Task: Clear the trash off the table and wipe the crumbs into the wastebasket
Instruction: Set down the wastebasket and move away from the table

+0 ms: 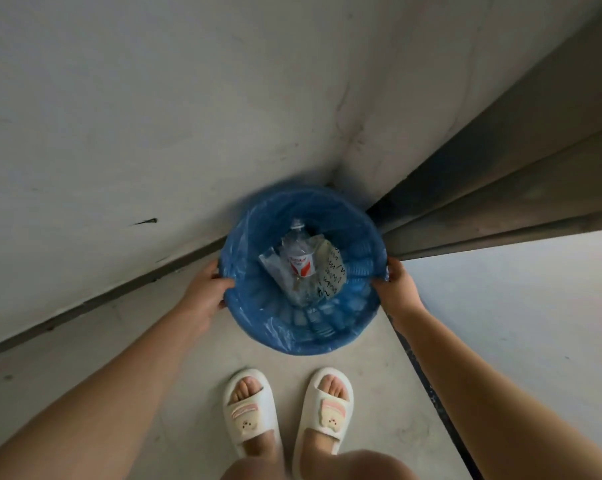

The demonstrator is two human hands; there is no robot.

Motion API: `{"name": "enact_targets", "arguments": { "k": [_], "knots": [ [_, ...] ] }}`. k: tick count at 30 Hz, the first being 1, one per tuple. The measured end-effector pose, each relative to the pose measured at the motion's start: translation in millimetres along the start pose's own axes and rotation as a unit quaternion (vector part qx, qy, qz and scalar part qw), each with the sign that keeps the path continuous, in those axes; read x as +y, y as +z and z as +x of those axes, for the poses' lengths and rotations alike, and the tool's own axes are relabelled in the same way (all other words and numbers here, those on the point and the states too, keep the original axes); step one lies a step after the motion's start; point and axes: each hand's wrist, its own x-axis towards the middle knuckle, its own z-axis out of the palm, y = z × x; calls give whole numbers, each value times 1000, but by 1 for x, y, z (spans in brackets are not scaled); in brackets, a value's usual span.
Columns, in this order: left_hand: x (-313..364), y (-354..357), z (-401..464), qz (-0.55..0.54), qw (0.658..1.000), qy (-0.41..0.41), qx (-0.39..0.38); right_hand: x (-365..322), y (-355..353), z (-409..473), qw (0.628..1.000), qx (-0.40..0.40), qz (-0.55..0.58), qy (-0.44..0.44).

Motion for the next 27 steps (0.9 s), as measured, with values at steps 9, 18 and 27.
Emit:
{"name": "enact_targets", "arguments": {
  "k": [9,18,27],
  "knots": [
    [55,-23,-99,140,990,16,-3,-60,-32,-81,996,9,-88,-21],
    [185,-70,-373,142,969,190,-63,-210,-141,-354,983,-36,-65,-166],
    [187,-112,-561,71,925,371,-43,-223,-204,-546,956,-32,49,-287]
  ]
}}
